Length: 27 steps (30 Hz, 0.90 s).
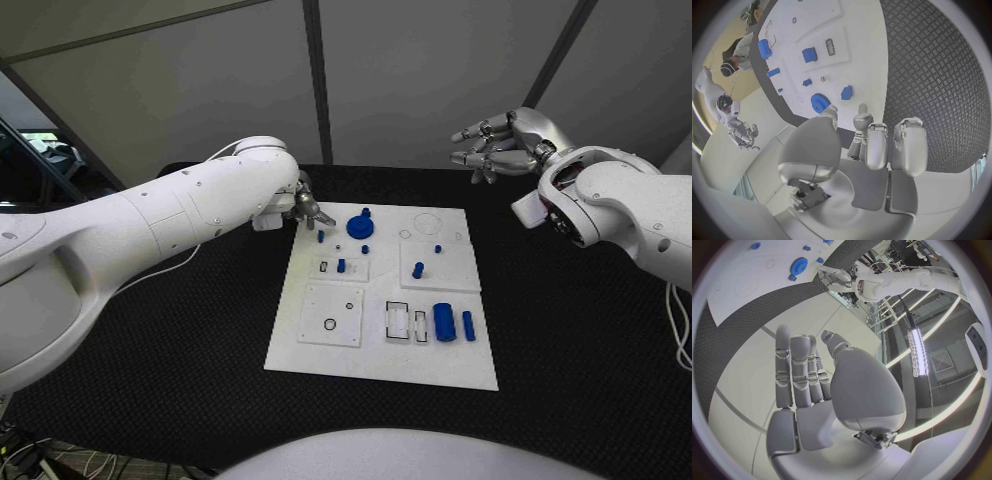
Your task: Assemble the parts on the task board
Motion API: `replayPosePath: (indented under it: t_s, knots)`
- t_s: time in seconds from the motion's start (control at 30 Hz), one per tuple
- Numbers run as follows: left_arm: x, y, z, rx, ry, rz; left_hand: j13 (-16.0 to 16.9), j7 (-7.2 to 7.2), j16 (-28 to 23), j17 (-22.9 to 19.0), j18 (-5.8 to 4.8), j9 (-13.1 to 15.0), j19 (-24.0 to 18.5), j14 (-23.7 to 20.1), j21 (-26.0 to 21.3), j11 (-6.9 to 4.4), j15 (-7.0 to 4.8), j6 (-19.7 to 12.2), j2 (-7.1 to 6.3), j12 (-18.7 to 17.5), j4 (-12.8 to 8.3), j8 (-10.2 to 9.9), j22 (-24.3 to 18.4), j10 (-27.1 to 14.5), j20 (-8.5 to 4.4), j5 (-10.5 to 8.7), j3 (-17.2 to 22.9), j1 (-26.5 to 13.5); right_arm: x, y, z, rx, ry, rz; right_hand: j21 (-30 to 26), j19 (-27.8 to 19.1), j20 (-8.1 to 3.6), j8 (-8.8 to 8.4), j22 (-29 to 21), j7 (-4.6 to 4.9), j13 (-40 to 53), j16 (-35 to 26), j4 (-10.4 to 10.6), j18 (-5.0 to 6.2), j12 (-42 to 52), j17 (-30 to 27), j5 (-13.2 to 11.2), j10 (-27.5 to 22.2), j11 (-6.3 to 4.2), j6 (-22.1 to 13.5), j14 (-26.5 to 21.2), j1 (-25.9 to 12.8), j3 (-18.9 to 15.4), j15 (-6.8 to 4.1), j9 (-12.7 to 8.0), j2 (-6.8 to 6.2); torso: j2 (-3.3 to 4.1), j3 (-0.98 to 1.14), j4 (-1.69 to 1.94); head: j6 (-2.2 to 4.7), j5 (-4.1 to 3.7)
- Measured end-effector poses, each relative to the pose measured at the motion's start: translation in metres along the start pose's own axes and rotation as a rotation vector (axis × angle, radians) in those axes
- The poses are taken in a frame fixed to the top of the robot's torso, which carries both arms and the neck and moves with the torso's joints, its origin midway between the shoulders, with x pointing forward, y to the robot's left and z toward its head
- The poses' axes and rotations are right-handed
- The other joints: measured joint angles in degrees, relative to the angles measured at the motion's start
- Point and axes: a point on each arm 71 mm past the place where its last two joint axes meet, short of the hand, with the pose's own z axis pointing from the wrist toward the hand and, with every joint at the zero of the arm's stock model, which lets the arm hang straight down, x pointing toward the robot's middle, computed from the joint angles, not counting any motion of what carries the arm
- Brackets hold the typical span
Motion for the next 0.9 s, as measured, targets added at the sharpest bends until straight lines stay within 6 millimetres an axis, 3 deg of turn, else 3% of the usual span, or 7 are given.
replayPosePath:
  t_s: [0.5,0.9]
  knots:
    - [0.0064,-0.0036,-0.0013,0.015,0.030,0.024,0.15,-0.18,0.00,0.00,0.00,-0.69,0.00,0.00,0.22,-0.22,0.00,1.82,1.29,0.25,-0.10,0.00,0.00,0.22,0.00,0.00,-0.72,0.97,-0.0002,-0.0005,0.0000,0.000,0.001,-0.002,0.00,0.00,0.00,0.00,0.01,0.00,0.01,0.00,0.00,0.00,0.00,0.00,0.00,0.00,0.00,0.00,0.00,0.00,0.00,0.00,0.00,0.00,-0.09,0.09,0.13,-0.12,-0.39]
    - [0.0082,-0.0022,-0.0045,0.022,0.042,0.037,0.21,-0.82,0.00,0.00,0.00,-0.62,0.00,0.00,0.23,-0.44,0.00,3.07,2.50,0.25,-0.08,1.30,0.00,0.44,0.00,0.29,-1.02,2.96,-0.0004,-0.0011,0.0005,0.002,0.001,-0.003,0.00,0.00,0.00,0.00,-0.05,0.00,0.01,0.00,0.00,0.00,0.00,0.09,0.00,0.00,0.00,0.00,0.00,0.00,0.00,0.00,0.00,0.00,-0.04,0.05,0.13,-0.32,-0.34]
